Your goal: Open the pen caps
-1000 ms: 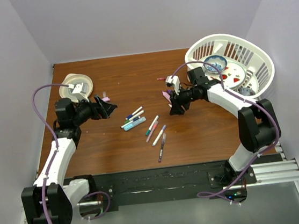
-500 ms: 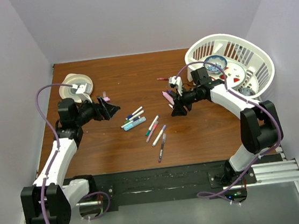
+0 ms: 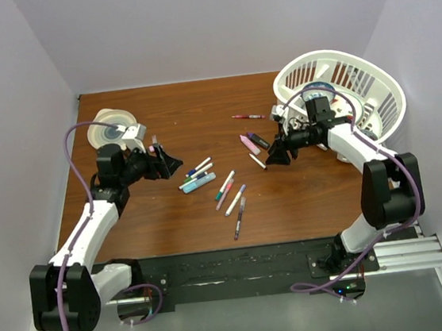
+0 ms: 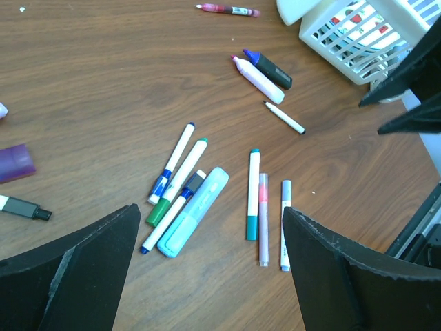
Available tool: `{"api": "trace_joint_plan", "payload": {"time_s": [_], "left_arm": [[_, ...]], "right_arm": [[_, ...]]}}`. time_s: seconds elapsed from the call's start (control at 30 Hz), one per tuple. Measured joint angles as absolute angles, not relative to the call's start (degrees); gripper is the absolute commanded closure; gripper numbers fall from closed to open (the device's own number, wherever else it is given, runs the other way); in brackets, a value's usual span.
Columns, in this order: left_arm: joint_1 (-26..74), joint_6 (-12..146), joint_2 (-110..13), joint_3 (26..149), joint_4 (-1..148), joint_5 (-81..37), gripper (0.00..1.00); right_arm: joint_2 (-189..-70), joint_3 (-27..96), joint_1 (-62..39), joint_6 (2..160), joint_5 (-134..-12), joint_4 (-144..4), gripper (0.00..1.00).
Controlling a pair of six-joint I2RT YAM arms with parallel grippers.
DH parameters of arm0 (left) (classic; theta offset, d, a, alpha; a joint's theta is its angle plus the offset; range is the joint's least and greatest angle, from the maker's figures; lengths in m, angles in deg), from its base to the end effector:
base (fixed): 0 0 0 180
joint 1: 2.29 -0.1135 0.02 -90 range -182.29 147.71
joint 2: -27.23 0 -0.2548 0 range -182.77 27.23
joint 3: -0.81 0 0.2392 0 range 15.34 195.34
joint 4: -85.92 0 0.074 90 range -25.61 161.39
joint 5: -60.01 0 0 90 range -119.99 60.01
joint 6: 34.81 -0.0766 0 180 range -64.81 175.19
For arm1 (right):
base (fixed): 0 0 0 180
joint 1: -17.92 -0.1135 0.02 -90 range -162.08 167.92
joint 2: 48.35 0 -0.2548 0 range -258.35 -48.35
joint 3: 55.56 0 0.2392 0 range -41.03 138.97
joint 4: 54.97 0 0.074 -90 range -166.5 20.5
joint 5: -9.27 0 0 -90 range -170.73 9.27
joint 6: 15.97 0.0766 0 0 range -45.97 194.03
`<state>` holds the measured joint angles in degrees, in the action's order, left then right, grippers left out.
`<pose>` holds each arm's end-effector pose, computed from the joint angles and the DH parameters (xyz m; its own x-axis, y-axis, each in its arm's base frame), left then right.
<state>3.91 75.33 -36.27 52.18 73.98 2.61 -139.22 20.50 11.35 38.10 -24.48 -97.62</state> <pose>0.2606 -0.0698 0.2348 -0.5804 -0.2287 -0.7816 0.4050 0.7516 -0.5207 0.3084 0.0996 0.2089 -0.3801 -0.3719 -0.8469 -0.9027 0.3489 0.2519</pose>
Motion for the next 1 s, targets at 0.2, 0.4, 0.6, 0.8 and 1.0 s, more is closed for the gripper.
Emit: {"api": "trace_joint_plan", "payload": {"time_s": [0.2, 0.4, 0.6, 0.8, 1.0], "left_arm": [[4.0, 75.0, -31.6, 52.1, 73.6, 1.6, 0.08], [5.8, 74.0, -31.1, 52.3, 72.8, 0.4, 0.12], [13.2, 72.5, -37.8, 53.9, 65.7, -5.2, 0.21], [25.7, 72.1, -43.3, 57.7, 59.4, -15.4, 0.36], [35.1, 72.2, -50.6, 64.4, 54.6, -25.0, 0.43]], "right_arm": [[-136.7, 18.9, 10.8, 39.4, -24.3, -96.6, 0.48], [-133.2, 16.8, 10.8, 43.5, -24.6, -92.7, 0.48], [-133.4, 16.8, 10.8, 44.0, -24.7, -92.4, 0.48], [-134.6, 16.8, 10.4, 44.5, -25.3, -92.4, 0.49], [-137.1, 16.8, 9.6, 44.9, -26.1, -92.6, 0.49]]}}
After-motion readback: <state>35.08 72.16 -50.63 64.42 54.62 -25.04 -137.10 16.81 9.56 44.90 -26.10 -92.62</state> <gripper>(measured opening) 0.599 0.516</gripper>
